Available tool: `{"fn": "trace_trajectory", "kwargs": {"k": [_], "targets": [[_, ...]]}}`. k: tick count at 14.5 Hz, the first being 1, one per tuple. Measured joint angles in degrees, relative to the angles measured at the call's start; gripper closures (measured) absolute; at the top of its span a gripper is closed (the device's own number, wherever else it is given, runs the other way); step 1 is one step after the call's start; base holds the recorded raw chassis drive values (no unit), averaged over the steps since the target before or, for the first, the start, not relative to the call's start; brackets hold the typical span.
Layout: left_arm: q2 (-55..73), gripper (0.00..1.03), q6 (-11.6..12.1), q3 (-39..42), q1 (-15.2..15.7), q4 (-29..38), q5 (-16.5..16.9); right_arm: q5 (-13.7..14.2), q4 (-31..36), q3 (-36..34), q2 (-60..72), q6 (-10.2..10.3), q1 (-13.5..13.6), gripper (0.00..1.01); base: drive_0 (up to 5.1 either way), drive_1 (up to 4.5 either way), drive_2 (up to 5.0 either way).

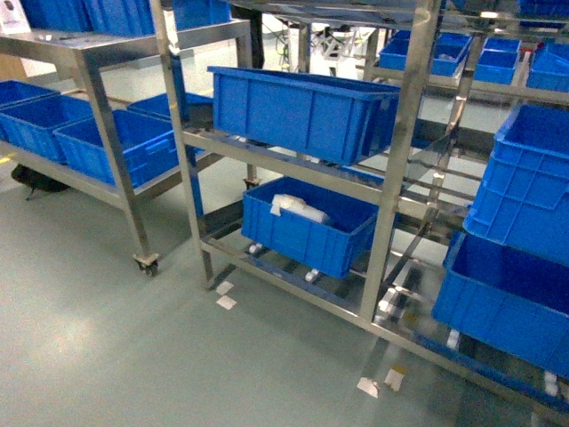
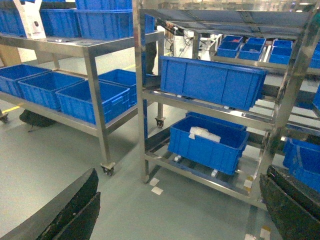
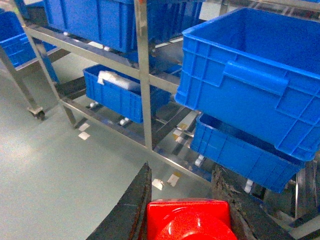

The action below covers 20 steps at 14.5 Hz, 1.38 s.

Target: Pick red block from blue box to shelf

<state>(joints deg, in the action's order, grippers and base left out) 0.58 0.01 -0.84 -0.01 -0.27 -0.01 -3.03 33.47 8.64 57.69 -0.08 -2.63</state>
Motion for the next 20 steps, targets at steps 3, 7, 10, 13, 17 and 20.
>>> {"fn": "trace_trajectory", "kwargs": {"k": [3,7,10,13,17,20], "targets": [[0.0,0.05,0.0,0.0,0.0,0.13,-0.11,-0.02,0.09,0.0,-0.02,0.0,0.0,0.72,-1.6,2.74,-5.9],[0.0,0.05,0.0,0.0,0.0,0.31,-0.07,0.02,0.15,0.0,0.17,0.0,0.0,0.72,-1.5,-0.43,-2.6],[0.0,0.05,0.0,0.0,0.0,0.04,-0.02,0.02,0.0,0.0,0.2,0.0,0.0,0.72,-1.5,-1.48,-1.5],[0.0,0.05,0.0,0.0,0.0,0.04,-0.02,0.02,0.0,0.0,0.2,0.0,0.0,0.72,-1.5,-1.48,-1.5],[0.0,0.05,0.0,0.0,0.0,0.04,-0.02,0.0,0.0,0.0,0.2,0.0,0.0,0.72,-1.5,-1.53,-1.5],[0.0,0.05,0.0,0.0,0.0,0.04,-0.02,0.02,-0.02,0.0,0.2,0.0,0.0,0.72,-1.6,-1.58,-1.6]]}}
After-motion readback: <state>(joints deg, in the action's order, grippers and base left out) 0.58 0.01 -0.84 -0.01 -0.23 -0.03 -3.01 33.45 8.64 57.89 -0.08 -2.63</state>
